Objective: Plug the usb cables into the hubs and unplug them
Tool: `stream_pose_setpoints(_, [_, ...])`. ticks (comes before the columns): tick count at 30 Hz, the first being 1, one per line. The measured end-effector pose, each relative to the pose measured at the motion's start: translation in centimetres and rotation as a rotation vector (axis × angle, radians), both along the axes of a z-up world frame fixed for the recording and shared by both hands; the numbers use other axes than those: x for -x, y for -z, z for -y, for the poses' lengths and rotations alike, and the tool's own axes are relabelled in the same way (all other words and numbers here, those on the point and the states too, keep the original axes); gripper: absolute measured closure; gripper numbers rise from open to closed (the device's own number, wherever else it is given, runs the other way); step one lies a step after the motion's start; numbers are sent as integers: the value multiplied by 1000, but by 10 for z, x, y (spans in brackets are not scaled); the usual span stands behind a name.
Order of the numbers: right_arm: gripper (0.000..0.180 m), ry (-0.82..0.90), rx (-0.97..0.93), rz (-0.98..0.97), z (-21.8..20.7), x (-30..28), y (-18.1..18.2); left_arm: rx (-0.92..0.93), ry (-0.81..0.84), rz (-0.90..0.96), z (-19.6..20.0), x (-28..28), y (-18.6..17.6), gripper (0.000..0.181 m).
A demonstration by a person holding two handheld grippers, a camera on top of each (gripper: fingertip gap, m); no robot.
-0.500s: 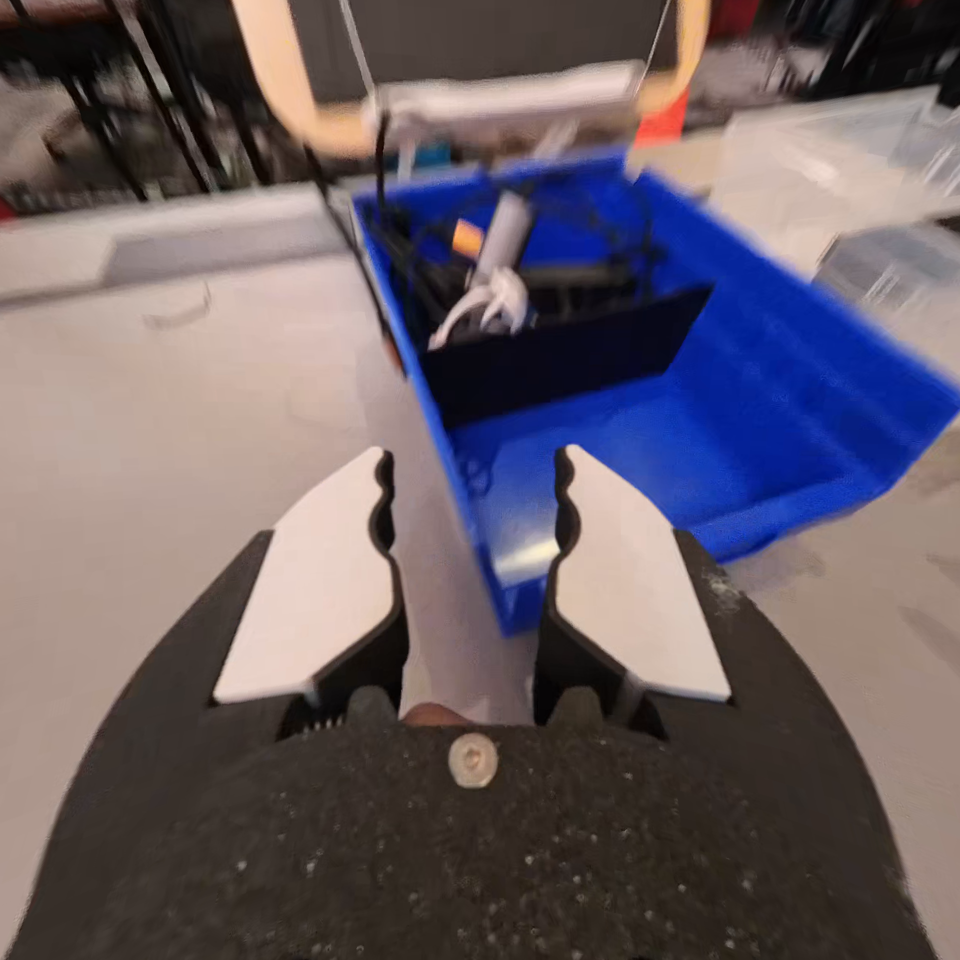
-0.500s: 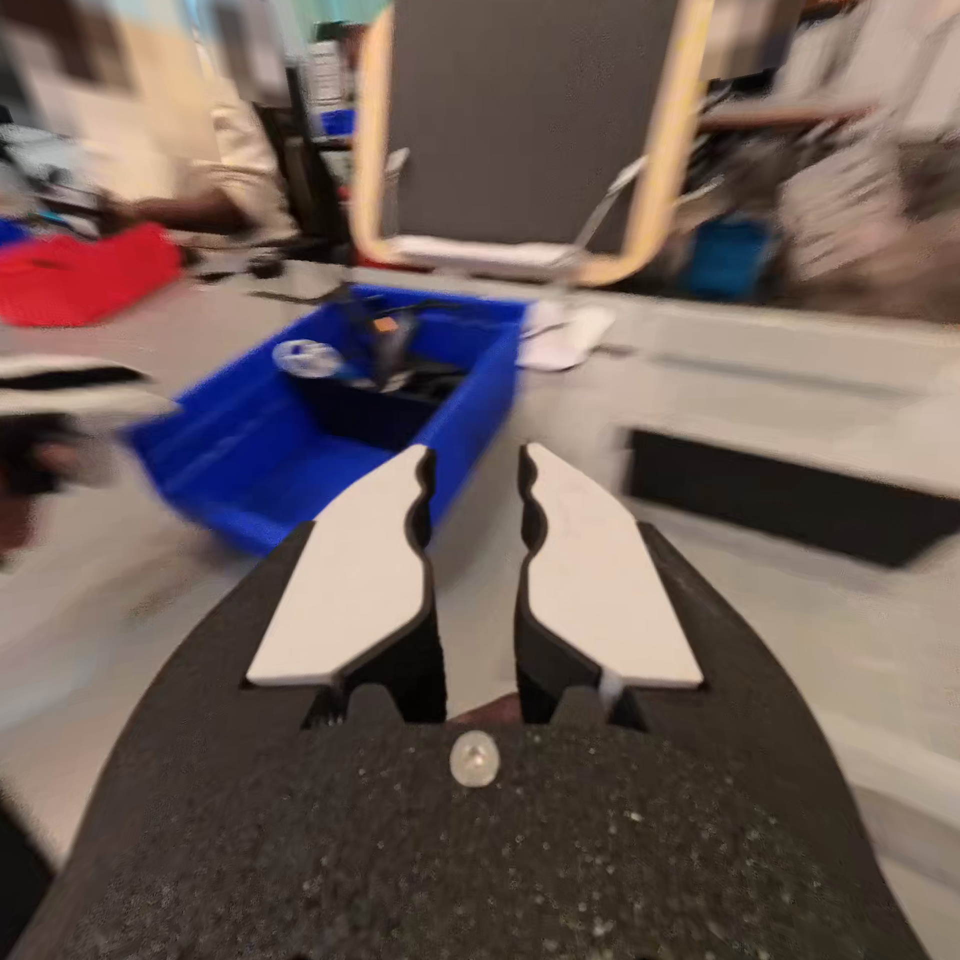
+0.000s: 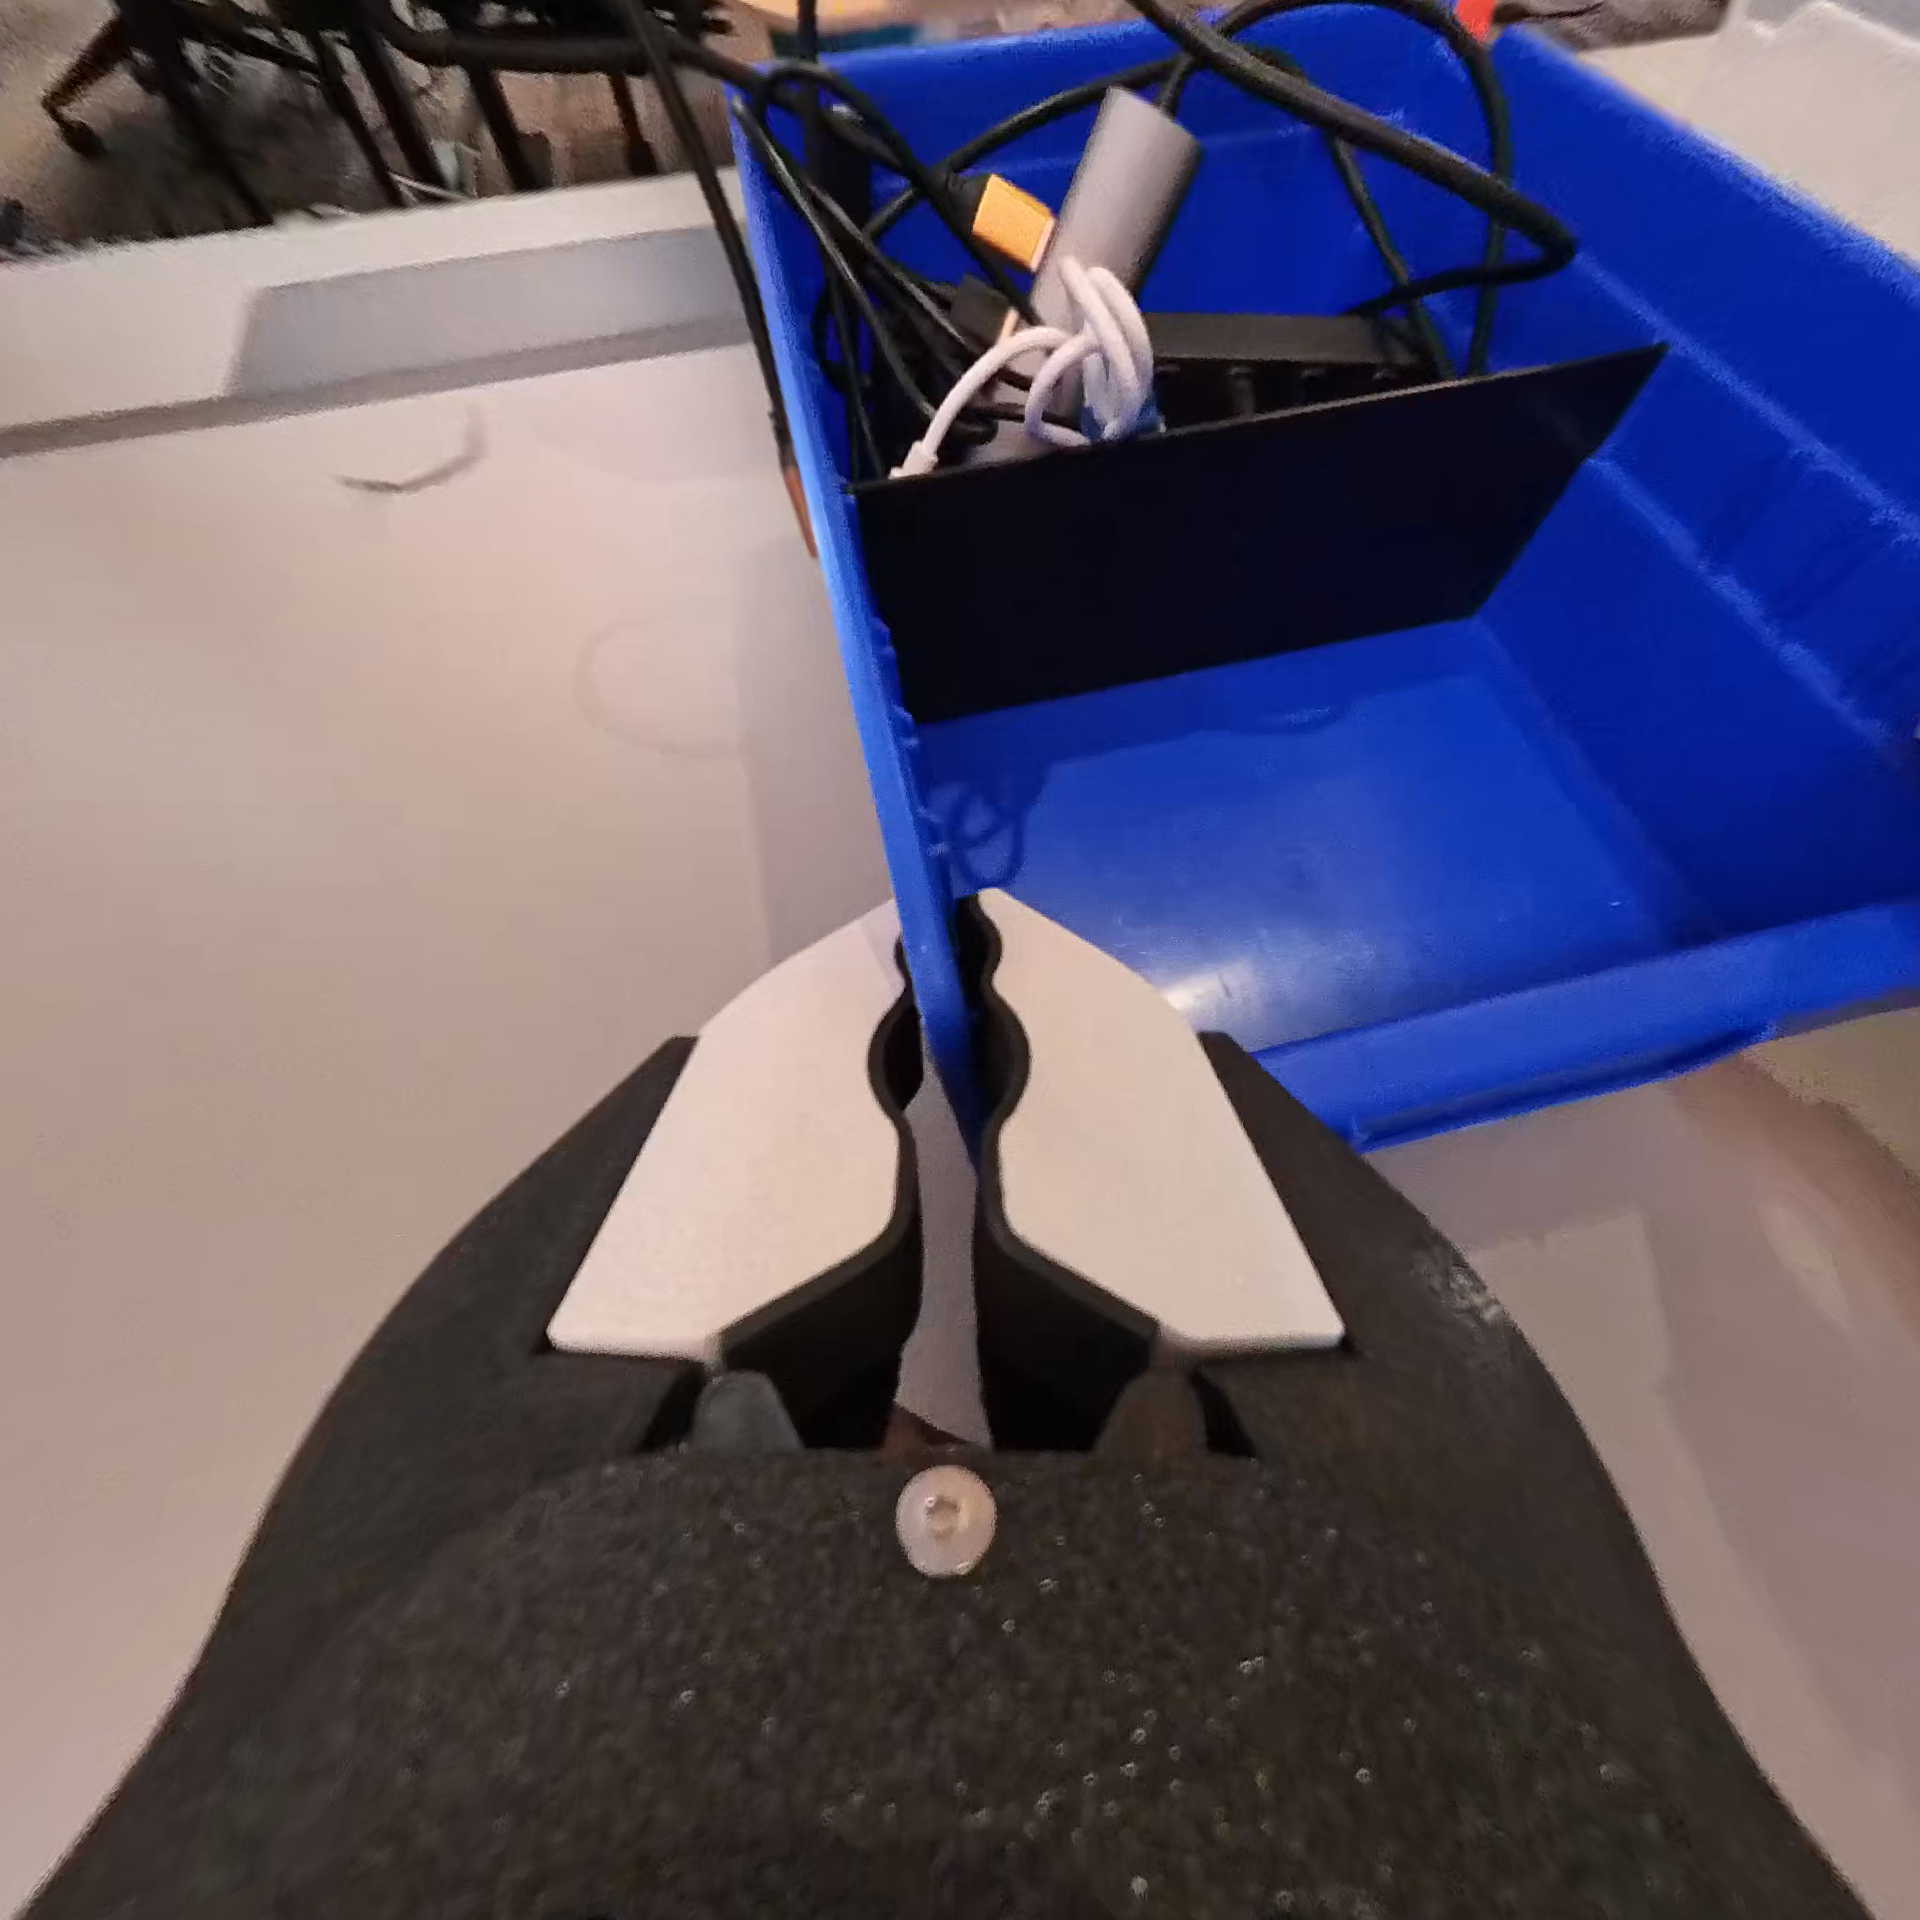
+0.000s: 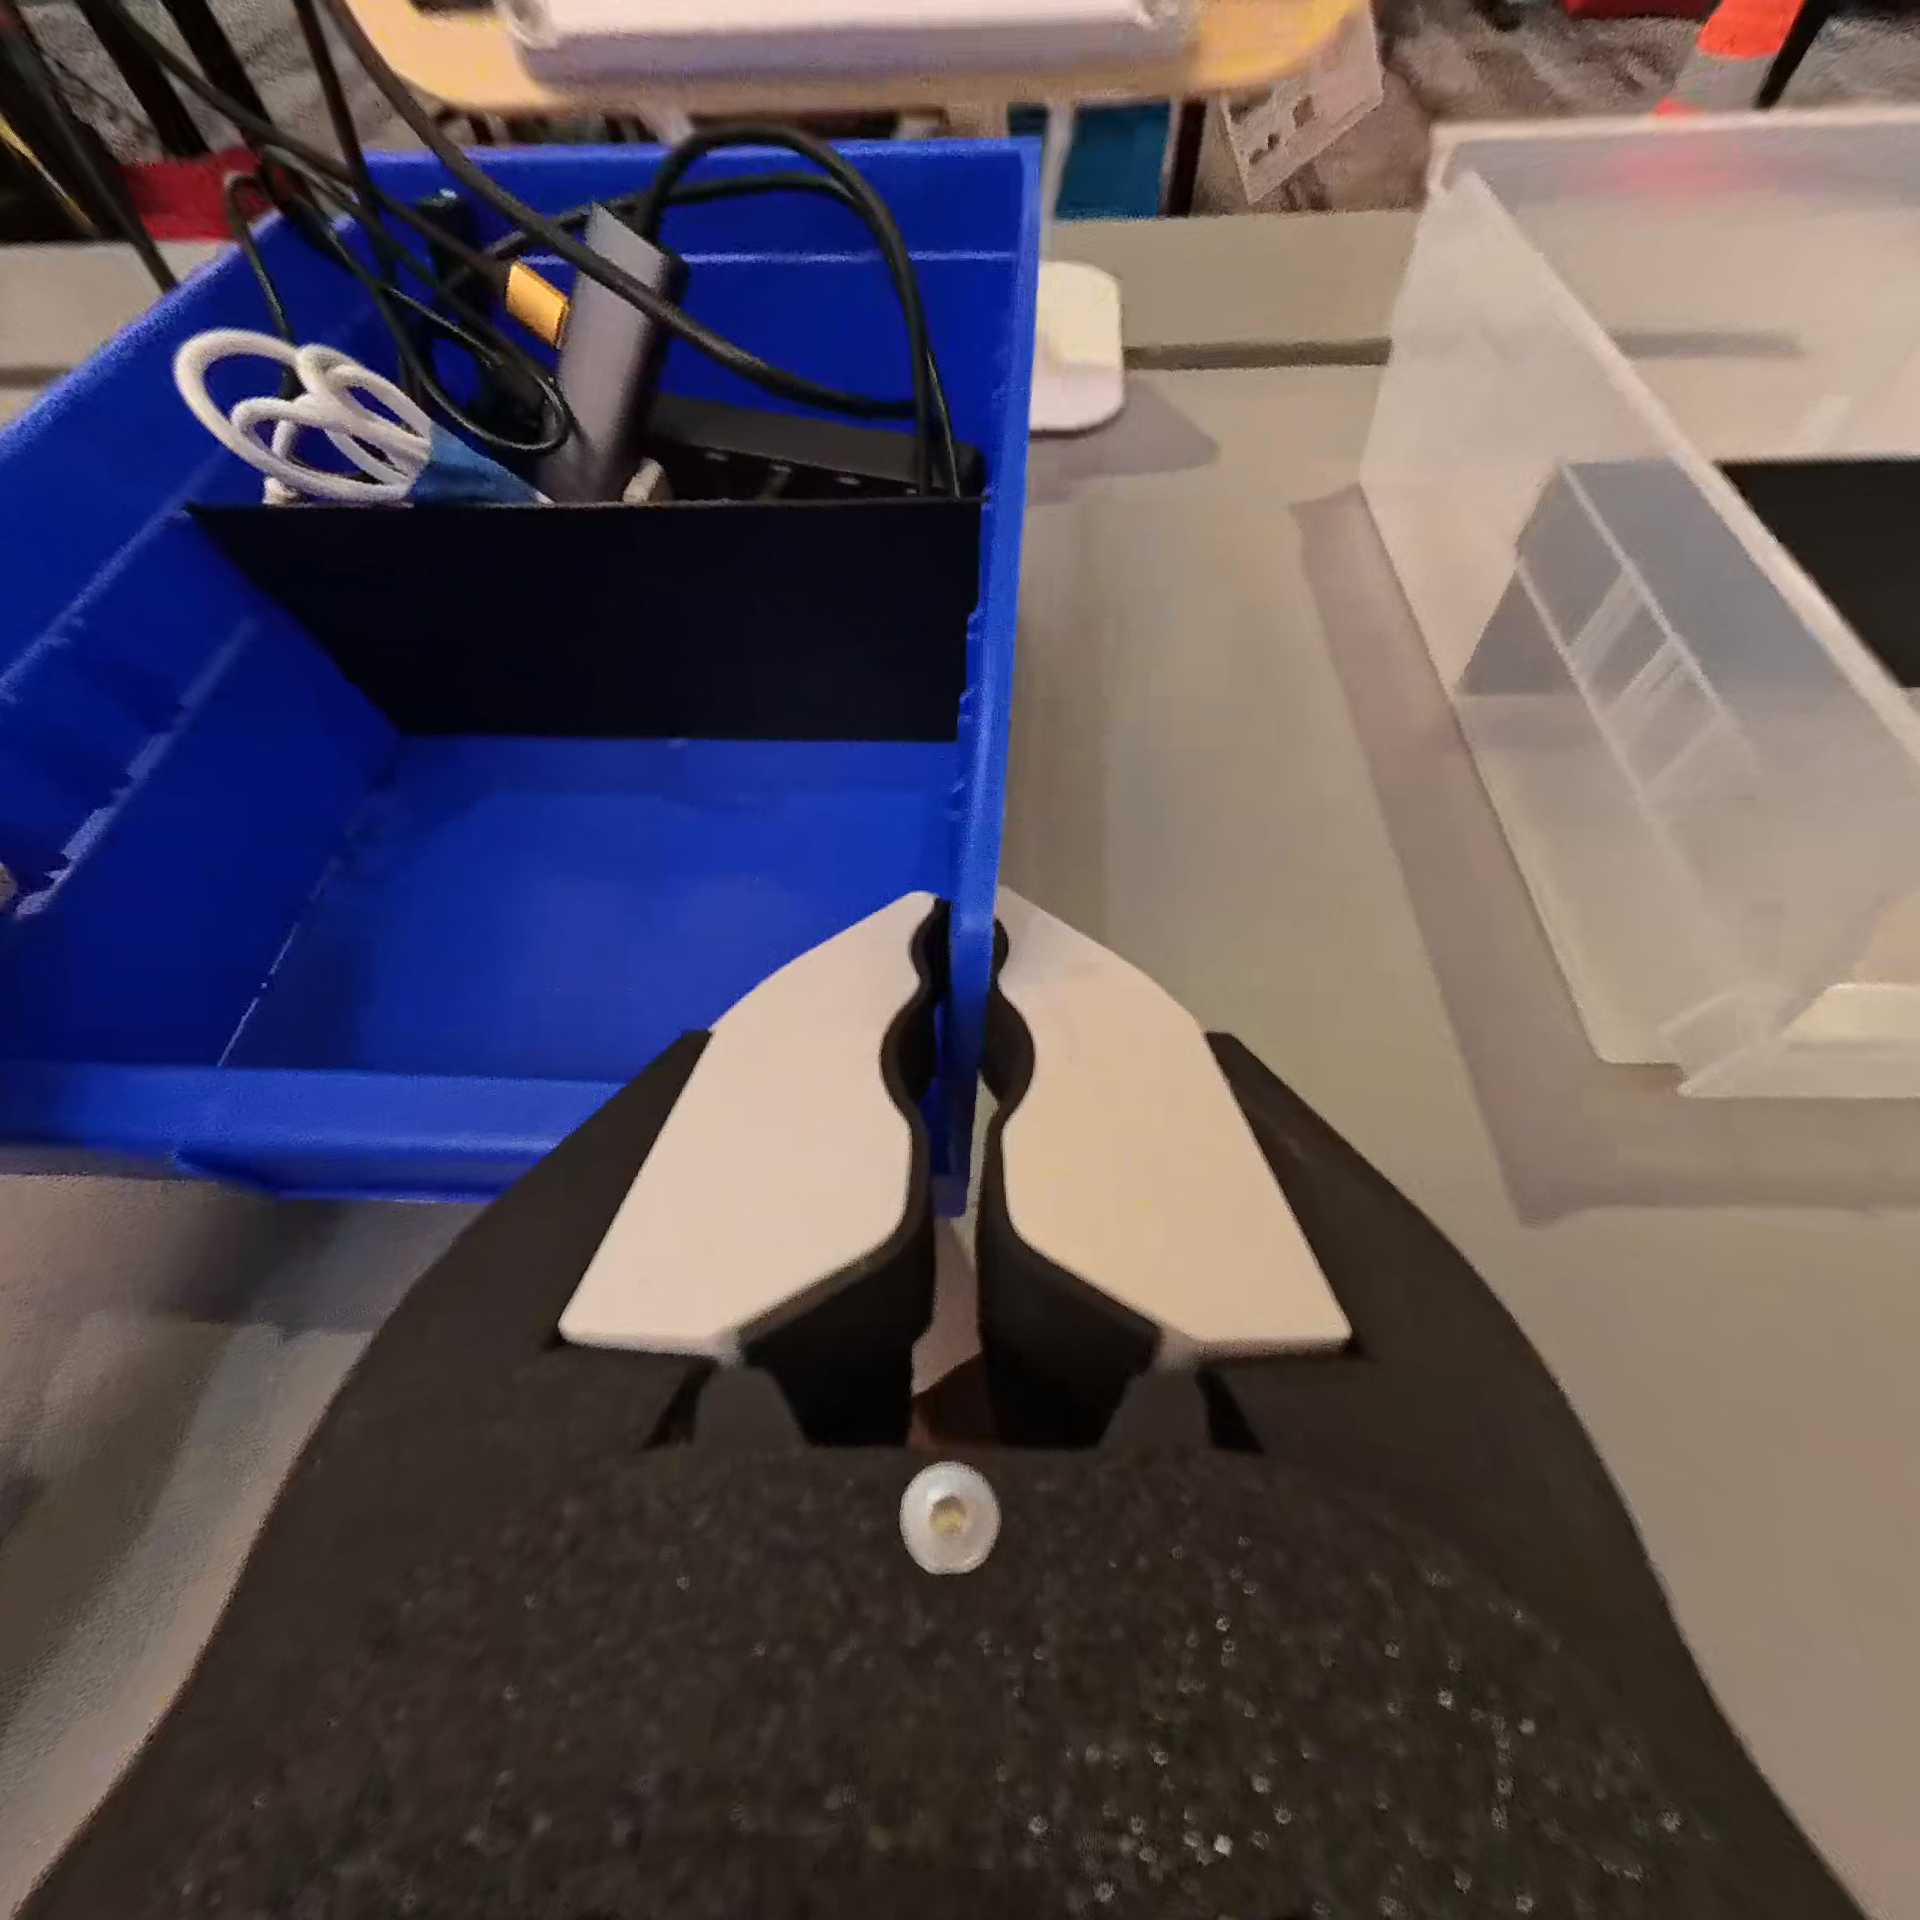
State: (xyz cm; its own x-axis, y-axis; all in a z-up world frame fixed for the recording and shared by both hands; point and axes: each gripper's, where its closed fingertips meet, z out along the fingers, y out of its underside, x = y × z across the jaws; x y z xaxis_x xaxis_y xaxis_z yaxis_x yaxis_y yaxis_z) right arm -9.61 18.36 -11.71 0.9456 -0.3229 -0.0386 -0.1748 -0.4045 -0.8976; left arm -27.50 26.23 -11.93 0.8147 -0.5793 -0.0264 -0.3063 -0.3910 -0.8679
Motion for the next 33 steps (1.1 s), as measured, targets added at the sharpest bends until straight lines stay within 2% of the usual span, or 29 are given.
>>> stream_pose_setpoints(3, [177,-40,-57,59,-18,45,-14,-79,-87,-81,-20,48,-13,177])
stream_pose_setpoints(6, [177,-49,-98,84,-43,92,-21,-130,-115,-81,-44,97,-19,177])
stream_pose_setpoints(12, [175,-162,-18,118,-93,172,1,-145,-174,-184,-83,180,-12,176])
stream_pose_setpoints(16, [175,-222,35,91,-107,194,16,-42,-199,-176,-91,201,12,175])
stream_pose_setpoints(20, [173,-275,50,28,-108,198,16,-35,-198,-143,-93,202,12,176])
stream_pose_setpoints(22, [171,-361,62,42,-103,201,15,-36,-206,-118,-93,202,11,176])
stream_pose_setpoints(24, [163,-516,105,47,-88,210,17,-41,-214,-101,-94,203,11,175])
stream_pose_setpoints(26, [153,-634,190,56,-62,209,23,-58,-222,-110,-95,205,10,173])
stream_pose_setpoints(29, [153,-827,197,-2,-16,202,15,-51,-233,-95,-97,207,10,173])
stream_pose_setpoints(33, [155,-904,163,-41,33,145,8,-35,-220,-17,-98,206,10,176])
